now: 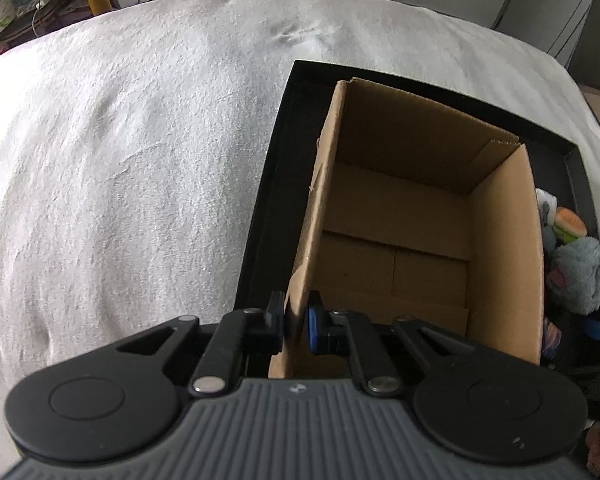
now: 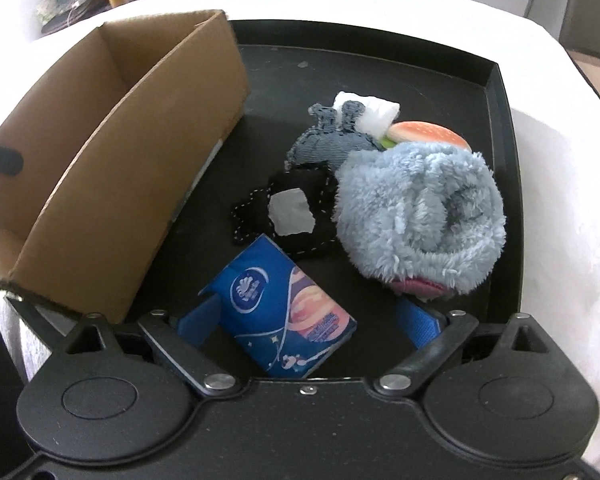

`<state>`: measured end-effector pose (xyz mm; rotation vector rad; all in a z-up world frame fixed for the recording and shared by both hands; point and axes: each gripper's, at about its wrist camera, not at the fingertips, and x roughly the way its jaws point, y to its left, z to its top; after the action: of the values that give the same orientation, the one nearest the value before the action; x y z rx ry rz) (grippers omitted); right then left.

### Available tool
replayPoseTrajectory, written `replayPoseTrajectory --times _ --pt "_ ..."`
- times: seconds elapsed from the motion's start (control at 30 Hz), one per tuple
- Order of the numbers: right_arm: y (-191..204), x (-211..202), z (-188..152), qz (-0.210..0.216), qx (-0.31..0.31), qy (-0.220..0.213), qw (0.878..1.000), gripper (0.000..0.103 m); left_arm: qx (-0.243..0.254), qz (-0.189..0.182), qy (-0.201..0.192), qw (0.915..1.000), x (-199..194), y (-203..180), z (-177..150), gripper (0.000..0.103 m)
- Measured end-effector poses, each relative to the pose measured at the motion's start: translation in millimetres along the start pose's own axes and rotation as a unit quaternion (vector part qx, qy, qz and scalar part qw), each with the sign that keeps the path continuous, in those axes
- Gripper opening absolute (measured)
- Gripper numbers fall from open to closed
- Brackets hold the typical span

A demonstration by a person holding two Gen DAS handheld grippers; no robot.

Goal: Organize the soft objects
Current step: 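Close the right gripper on the blue tissue pack and lift it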

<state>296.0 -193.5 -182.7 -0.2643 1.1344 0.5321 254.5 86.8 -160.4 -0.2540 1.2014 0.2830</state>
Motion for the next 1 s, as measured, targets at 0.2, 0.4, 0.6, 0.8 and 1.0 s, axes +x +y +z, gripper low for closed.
replayPoseTrajectory --times 0.2,0.4,0.6,0.8,1.0 --pt "17.8 -8.0 -9.6 0.003 -0.057 0.012 0.998 0.094 0.005 -0.001 -0.007 1.0 -0.2 -1.7 -1.4 0.01" --pt "28.6 0.5 -11.8 -0.012 -0.094 0.012 0.995 0.079 0.013 -0.01 -0.015 0.9998 -7.1 -0.7 -6.2 0.01" --pt "44.5 -13.9 -12.1 -0.016 -0.089 0.009 0.996 0.065 -0.001 -0.01 -0.012 0.9999 -9.6 4.0 -7.0 0.01" --pt "62.5 -39.9 -9.6 -0.029 -0.09 -0.007 0.995 0.064 -0.002 -0.026 -0.013 0.9996 -17.8 7.2 -11.7 0.01" --pt "69.0 -68.8 -10.1 -0.035 -0.077 -0.03 0.996 0.063 0.027 -0.023 -0.026 0.999 -28.3 2.4 -19.1 0.009"
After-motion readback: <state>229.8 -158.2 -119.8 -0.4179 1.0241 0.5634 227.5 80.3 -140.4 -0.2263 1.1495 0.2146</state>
